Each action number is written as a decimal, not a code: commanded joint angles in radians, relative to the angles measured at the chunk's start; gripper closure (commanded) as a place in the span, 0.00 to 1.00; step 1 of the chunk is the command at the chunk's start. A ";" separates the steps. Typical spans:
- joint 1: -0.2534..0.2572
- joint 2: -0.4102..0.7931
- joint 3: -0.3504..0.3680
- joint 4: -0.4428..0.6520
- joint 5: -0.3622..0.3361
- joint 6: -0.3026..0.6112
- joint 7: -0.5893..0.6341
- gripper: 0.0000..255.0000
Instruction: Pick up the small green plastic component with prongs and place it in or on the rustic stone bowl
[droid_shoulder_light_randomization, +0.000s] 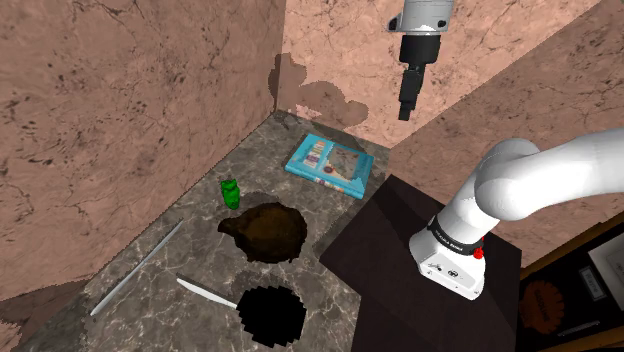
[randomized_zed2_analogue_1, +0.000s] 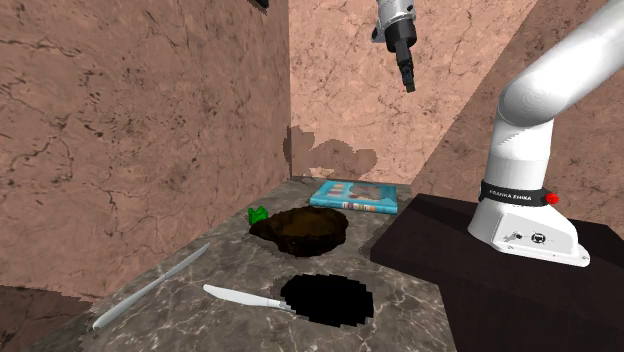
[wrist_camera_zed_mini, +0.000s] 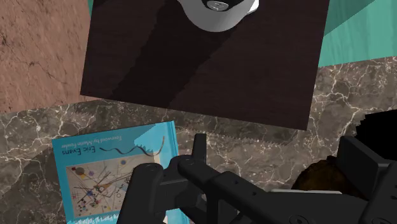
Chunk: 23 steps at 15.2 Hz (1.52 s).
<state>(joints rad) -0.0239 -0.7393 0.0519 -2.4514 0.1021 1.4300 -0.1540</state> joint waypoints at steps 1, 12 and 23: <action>0.000 0.000 0.000 0.000 0.000 0.000 0.000 0.00; 0.044 0.304 0.111 -0.025 0.058 0.399 0.051 0.00; 0.073 0.705 0.200 0.123 0.012 0.719 0.135 0.00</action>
<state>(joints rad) 0.0446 -0.0729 0.2435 -2.3525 0.1230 2.1267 -0.0326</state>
